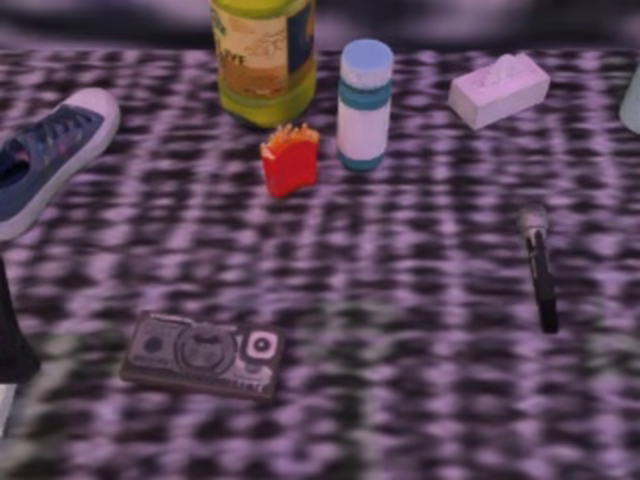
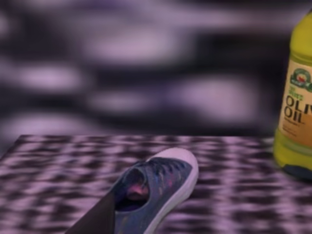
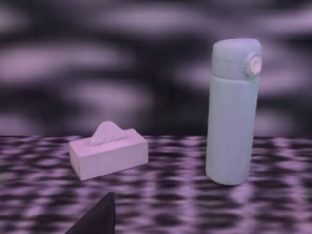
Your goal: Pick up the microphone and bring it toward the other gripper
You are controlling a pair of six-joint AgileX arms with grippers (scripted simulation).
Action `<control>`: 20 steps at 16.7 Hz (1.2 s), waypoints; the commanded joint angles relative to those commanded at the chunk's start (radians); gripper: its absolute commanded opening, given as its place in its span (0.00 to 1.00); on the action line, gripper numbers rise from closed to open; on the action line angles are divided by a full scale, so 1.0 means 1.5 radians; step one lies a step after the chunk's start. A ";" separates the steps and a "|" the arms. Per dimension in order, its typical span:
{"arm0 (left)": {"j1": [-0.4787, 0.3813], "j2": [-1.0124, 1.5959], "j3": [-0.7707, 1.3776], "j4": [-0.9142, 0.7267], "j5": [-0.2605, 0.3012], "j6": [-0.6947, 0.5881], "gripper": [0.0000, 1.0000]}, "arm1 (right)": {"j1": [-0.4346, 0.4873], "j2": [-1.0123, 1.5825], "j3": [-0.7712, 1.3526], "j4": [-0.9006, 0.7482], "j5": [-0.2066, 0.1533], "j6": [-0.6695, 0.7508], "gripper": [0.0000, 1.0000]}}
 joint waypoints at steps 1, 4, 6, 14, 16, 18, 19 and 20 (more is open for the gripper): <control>0.000 0.000 0.000 0.000 0.000 0.000 1.00 | 0.000 0.000 0.000 0.000 0.000 0.000 1.00; 0.000 0.000 0.000 0.000 0.000 0.000 1.00 | 0.004 0.020 0.018 -0.015 0.000 0.003 1.00; 0.000 0.000 0.000 0.000 0.000 0.000 1.00 | 0.013 0.069 0.059 -0.048 0.000 0.010 1.00; 0.000 0.000 0.000 0.000 0.000 0.000 1.00 | 0.073 0.523 0.381 -0.270 0.001 0.077 1.00; 0.000 0.000 0.000 0.000 0.000 0.000 1.00 | 0.092 0.668 0.483 -0.326 -0.002 0.100 1.00; 0.000 0.000 0.000 0.000 0.000 0.000 1.00 | 0.110 0.810 0.584 -0.380 -0.006 0.123 1.00; 0.000 0.000 0.000 0.000 0.000 0.000 1.00 | 0.119 0.877 0.632 -0.407 -0.008 0.134 1.00; 0.000 0.000 0.000 0.000 0.000 0.000 1.00 | 0.127 0.942 0.678 -0.433 -0.009 0.143 1.00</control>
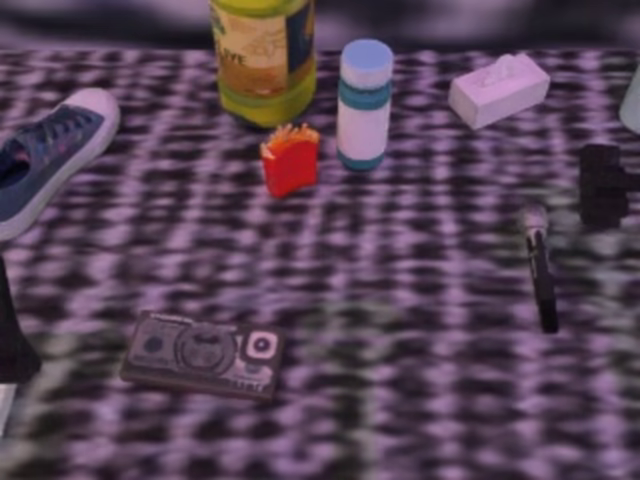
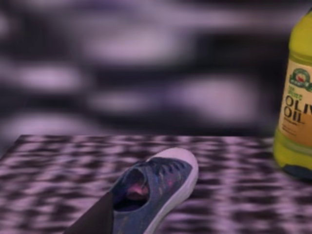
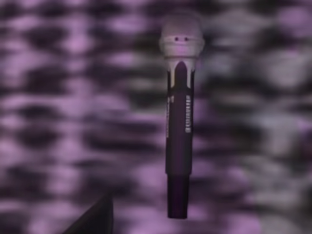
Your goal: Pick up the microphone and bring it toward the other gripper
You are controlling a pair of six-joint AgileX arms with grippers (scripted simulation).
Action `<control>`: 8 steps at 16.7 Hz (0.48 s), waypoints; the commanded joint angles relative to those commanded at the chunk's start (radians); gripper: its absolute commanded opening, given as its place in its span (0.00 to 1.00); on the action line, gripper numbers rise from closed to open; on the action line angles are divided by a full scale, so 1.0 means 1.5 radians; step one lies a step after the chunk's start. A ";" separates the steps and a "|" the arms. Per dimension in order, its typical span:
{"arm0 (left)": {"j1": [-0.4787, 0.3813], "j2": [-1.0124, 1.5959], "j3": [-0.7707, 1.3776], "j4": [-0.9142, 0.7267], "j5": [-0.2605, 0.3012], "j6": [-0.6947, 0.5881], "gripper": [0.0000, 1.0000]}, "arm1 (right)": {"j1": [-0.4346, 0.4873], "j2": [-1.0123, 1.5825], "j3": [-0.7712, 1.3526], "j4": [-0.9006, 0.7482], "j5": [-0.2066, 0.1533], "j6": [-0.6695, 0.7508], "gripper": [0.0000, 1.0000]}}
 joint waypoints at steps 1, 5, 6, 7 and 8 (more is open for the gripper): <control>0.000 0.000 0.000 0.000 0.000 0.000 1.00 | 0.008 0.061 0.043 -0.026 -0.001 0.009 1.00; 0.000 0.000 0.000 0.000 0.000 0.000 1.00 | 0.034 0.255 0.177 -0.120 -0.001 0.038 1.00; 0.000 0.000 0.000 0.000 0.000 0.000 1.00 | 0.039 0.289 0.201 -0.140 0.000 0.043 1.00; 0.000 0.000 0.000 0.000 0.000 0.000 1.00 | 0.043 0.317 0.220 -0.156 0.001 0.047 1.00; 0.000 0.000 0.000 0.000 0.000 0.000 1.00 | 0.046 0.338 0.235 -0.169 0.001 0.050 1.00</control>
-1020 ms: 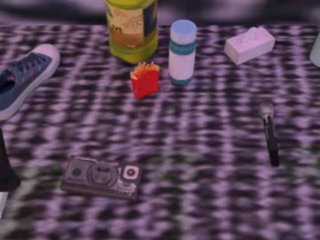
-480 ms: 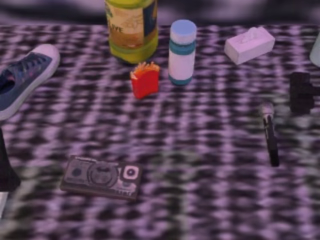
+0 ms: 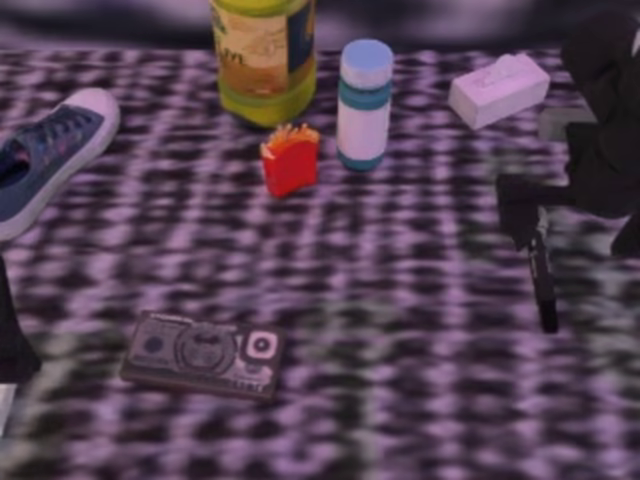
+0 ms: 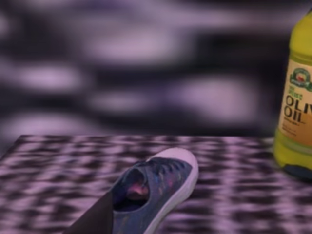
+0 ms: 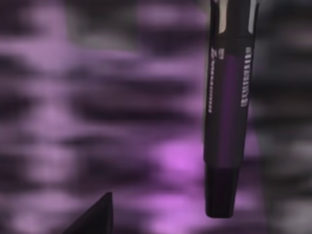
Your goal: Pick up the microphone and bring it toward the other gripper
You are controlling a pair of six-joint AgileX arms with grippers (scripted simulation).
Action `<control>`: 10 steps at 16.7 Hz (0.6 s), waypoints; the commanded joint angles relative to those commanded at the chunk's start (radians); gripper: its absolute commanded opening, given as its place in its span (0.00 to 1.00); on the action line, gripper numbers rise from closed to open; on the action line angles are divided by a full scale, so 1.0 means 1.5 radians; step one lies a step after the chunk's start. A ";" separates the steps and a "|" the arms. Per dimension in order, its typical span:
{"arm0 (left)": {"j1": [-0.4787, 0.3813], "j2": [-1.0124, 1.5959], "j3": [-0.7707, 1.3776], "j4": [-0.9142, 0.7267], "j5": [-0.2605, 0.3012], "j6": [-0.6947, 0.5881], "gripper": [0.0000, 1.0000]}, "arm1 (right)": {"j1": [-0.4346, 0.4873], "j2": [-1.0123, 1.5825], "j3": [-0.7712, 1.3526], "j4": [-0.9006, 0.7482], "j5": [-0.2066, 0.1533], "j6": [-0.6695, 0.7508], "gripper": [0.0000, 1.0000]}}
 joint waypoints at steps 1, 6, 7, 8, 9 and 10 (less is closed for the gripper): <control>0.000 0.000 0.000 0.000 0.000 0.000 1.00 | 0.002 0.014 0.009 -0.009 0.001 0.002 1.00; 0.000 0.000 0.000 0.000 0.000 0.000 1.00 | 0.003 0.022 0.015 -0.014 0.001 0.003 1.00; 0.000 0.000 0.000 0.000 0.000 0.000 1.00 | 0.000 0.021 0.013 -0.013 0.001 0.003 1.00; 0.000 0.000 0.000 0.000 0.000 0.000 1.00 | 0.000 0.022 0.012 -0.011 0.001 0.003 1.00; 0.000 0.000 0.000 0.000 0.000 0.000 1.00 | 0.001 0.029 0.008 -0.002 0.001 0.002 1.00; 0.000 0.000 0.000 0.000 0.000 0.000 1.00 | 0.001 0.039 0.001 0.014 0.001 0.002 1.00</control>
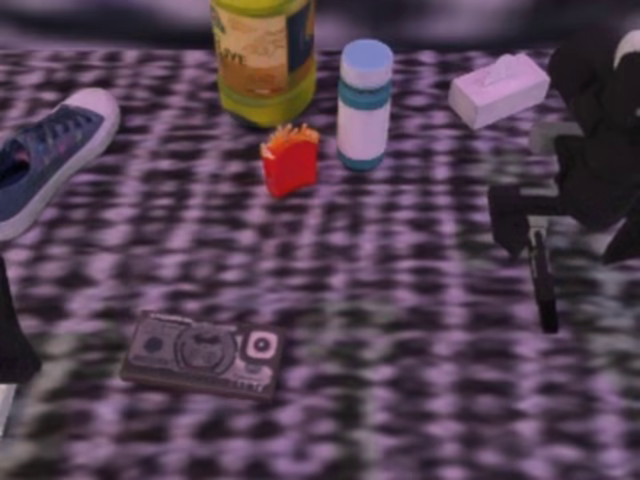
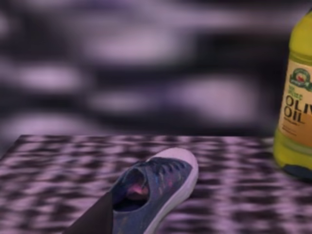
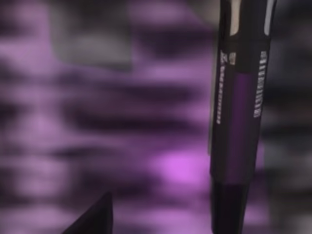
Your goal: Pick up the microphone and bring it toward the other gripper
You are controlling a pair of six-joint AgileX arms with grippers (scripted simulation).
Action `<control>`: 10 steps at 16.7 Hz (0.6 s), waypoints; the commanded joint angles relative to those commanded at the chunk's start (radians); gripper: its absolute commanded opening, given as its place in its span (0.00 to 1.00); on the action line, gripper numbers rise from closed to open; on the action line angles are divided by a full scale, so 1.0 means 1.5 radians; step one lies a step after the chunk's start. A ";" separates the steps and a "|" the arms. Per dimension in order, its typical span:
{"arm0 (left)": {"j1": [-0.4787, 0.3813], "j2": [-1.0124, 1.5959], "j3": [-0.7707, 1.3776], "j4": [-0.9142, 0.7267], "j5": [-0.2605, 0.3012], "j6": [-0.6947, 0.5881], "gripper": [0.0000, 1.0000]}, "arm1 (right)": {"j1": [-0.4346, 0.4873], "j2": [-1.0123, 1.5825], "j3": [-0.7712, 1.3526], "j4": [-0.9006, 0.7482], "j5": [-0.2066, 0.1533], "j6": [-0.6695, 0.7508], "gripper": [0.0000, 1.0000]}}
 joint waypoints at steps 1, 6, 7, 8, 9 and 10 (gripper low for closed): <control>0.000 0.000 0.000 0.000 0.000 0.000 1.00 | 0.001 0.014 -0.008 0.022 0.000 0.000 1.00; 0.000 0.000 0.000 0.000 0.000 0.000 1.00 | 0.004 0.099 -0.060 0.166 0.001 0.005 1.00; 0.000 0.000 0.000 0.000 0.000 0.000 1.00 | 0.004 0.111 -0.067 0.183 0.001 0.005 1.00; 0.000 0.000 0.000 0.000 0.000 0.000 1.00 | 0.004 0.119 -0.071 0.192 0.001 0.006 1.00; 0.000 0.000 0.000 0.000 0.000 0.000 1.00 | 0.004 0.121 -0.072 0.195 0.001 0.006 1.00; 0.000 0.000 0.000 0.000 0.000 0.000 1.00 | 0.004 0.121 -0.072 0.195 0.001 0.006 1.00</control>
